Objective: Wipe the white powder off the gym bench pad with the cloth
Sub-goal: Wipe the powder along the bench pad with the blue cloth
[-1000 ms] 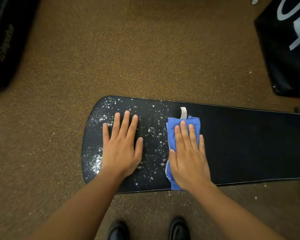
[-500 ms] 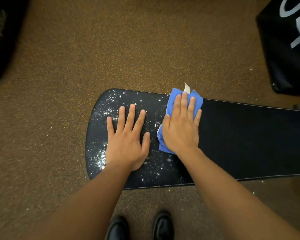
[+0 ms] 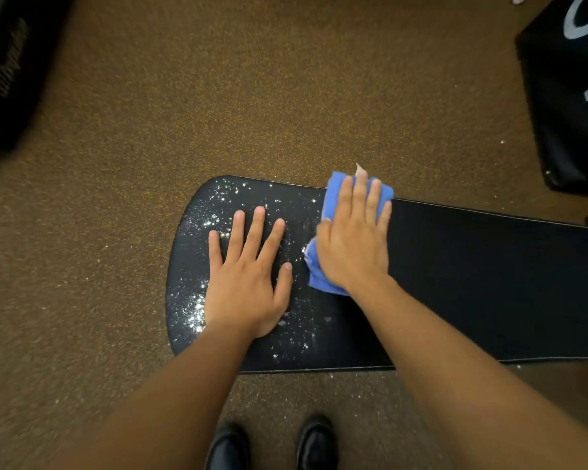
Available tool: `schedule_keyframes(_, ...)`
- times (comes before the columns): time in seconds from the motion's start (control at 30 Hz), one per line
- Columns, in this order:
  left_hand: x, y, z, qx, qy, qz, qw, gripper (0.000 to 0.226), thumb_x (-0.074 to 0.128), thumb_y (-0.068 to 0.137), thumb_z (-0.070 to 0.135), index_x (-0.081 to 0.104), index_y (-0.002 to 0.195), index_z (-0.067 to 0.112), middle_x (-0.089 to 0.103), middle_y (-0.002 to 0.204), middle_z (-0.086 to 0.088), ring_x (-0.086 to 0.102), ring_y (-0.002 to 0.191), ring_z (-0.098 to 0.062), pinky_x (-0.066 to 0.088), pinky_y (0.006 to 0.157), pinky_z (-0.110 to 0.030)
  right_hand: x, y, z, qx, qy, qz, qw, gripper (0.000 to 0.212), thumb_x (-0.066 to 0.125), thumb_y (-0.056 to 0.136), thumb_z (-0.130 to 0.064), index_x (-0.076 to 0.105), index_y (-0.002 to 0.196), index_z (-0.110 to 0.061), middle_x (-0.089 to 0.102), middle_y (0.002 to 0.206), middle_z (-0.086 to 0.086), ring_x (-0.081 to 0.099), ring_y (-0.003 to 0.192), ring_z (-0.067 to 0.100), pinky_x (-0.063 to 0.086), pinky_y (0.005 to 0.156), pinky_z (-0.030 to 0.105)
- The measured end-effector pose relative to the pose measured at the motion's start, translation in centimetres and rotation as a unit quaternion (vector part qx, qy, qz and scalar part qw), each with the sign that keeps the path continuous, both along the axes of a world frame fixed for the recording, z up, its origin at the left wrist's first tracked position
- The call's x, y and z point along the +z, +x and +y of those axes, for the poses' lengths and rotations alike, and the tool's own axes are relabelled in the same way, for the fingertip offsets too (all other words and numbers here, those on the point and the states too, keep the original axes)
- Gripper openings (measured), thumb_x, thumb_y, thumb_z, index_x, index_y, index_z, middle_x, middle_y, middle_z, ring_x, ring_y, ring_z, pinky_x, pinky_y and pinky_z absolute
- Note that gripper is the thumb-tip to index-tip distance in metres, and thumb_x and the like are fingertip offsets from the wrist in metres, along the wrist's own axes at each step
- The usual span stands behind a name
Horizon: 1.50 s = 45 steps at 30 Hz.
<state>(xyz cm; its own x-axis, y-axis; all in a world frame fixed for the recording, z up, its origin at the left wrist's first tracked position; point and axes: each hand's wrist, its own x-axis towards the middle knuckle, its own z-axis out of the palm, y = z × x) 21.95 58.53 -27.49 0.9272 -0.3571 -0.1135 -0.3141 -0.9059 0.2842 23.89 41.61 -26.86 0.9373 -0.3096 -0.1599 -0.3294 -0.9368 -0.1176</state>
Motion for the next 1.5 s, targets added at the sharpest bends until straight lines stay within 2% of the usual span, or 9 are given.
schedule_keyframes(0.23, -0.2, 0.1, 0.1, 0.0, -0.002, -0.002, 1.0, 0.063, 0.026, 0.096, 0.048, 0.019, 0.156, 0.028, 0.004, 0.165, 0.001, -0.006, 0.151, -0.022, 0.001, 0.119, -0.056, 0.2, -10.9, 1.4, 0.177, -0.008, 0.004, 0.984, 0.07, 0.029, 0.094, -0.035, 0.018, 0.153, -0.001, 0.009, 0.162, 0.018, 0.005, 0.15, 0.035, 0.022, 0.117, 0.057)
schedule_keyframes(0.33, -0.2, 0.1, 0.1, -0.003, 0.002, -0.001, 1.0, 0.063, 0.026, 0.097, 0.049, 0.017, 0.156, 0.028, 0.003, 0.165, 0.001, -0.007, 0.151, -0.022, 0.0, 0.119, -0.056, -0.2, -9.3, -0.5, 0.144, -0.015, 0.003, 0.989, 0.071, 0.028, 0.092, -0.035, 0.02, 0.153, 0.0, 0.013, 0.162, 0.019, 0.009, 0.149, 0.036, 0.023, 0.117, 0.057)
schedule_keyframes(0.53, -0.2, 0.1, 0.0, -0.001, 0.005, -0.001, 1.0, 0.063, 0.026, 0.096, 0.047, 0.017, 0.156, 0.028, 0.002, 0.165, 0.001, -0.008, 0.151, -0.022, -0.001, 0.119, -0.055, 0.1, 0.9, 0.8, 0.026, -0.005, 0.012, 1.0, 0.075, 0.01, 0.089, -0.036, 0.001, 0.153, 0.0, -0.004, 0.163, 0.02, -0.006, 0.149, 0.037, 0.004, 0.121, 0.054)
schedule_keyframes(0.8, -0.2, 0.0, 0.1, 0.0, 0.006, -0.004, 1.0, 0.063, 0.027, 0.097, 0.048, 0.019, 0.156, 0.028, 0.004, 0.165, 0.001, -0.006, 0.151, -0.022, 0.002, 0.119, -0.056, 0.4, -9.8, 1.4, 0.132, -0.001, 0.009, 0.991, 0.072, 0.028, 0.09, -0.034, 0.021, 0.151, 0.004, 0.014, 0.16, 0.025, 0.01, 0.149, 0.039, 0.025, 0.116, 0.058)
schedule_keyframes(1.0, -0.1, 0.1, 0.1, 0.0, 0.008, 0.0, 1.0, 0.063, 0.024, 0.096, 0.049, 0.016, 0.156, 0.029, 0.002, 0.165, 0.002, -0.009, 0.151, -0.021, -0.002, 0.119, -0.054, 0.0, 0.8, -0.1, -0.038, -0.001, 0.026, 0.999, 0.075, 0.013, 0.09, -0.036, 0.005, 0.152, 0.004, -0.001, 0.161, 0.025, -0.003, 0.149, 0.04, 0.006, 0.12, 0.056)
schedule_keyframes(1.1, -0.1, 0.1, 0.0, -0.001, 0.001, -0.001, 1.0, 0.063, 0.025, 0.096, 0.047, 0.018, 0.156, 0.028, 0.003, 0.165, 0.001, -0.008, 0.151, -0.021, -0.002, 0.119, -0.054, -0.2, 2.5, 1.5, 0.011, -0.017, 0.016, 1.0, 0.072, 0.021, 0.095, -0.034, -0.001, 0.152, 0.003, -0.007, 0.161, 0.024, -0.007, 0.149, 0.039, 0.003, 0.12, 0.054)
schedule_keyframes(1.27, -0.2, 0.1, 0.2, -0.003, -0.004, -0.001, 1.0, 0.063, 0.027, 0.096, 0.047, 0.022, 0.155, 0.027, 0.007, 0.165, 0.0, -0.004, 0.151, -0.022, 0.001, 0.119, -0.055, 0.4, -6.8, 1.7, 0.16, -0.011, 0.017, 0.987, 0.074, 0.023, 0.091, -0.036, 0.016, 0.152, 0.005, 0.008, 0.161, 0.024, 0.006, 0.149, 0.038, 0.018, 0.119, 0.055)
schedule_keyframes(1.37, -0.1, 0.1, 0.2, -0.005, 0.002, -0.001, 1.0, 0.062, 0.026, 0.097, 0.048, 0.02, 0.156, 0.027, 0.005, 0.165, 0.0, -0.006, 0.151, -0.022, 0.002, 0.119, -0.056, 0.3, -7.9, -0.6, 0.15, -0.011, 0.008, 0.989, 0.073, 0.029, 0.089, -0.034, 0.024, 0.15, 0.004, 0.018, 0.159, 0.023, 0.016, 0.148, 0.038, 0.028, 0.114, 0.057)
schedule_keyframes(1.5, -0.1, 0.1, 0.2, -0.003, 0.005, 0.0, 1.0, 0.063, 0.026, 0.096, 0.047, 0.019, 0.156, 0.028, 0.005, 0.165, 0.0, -0.006, 0.151, -0.022, 0.002, 0.119, -0.056, 0.1, -1.1, 0.3, 0.06, -0.011, 0.009, 0.998, 0.077, 0.013, 0.087, -0.038, 0.014, 0.152, 0.003, 0.009, 0.161, 0.023, 0.006, 0.149, 0.038, 0.015, 0.119, 0.056)
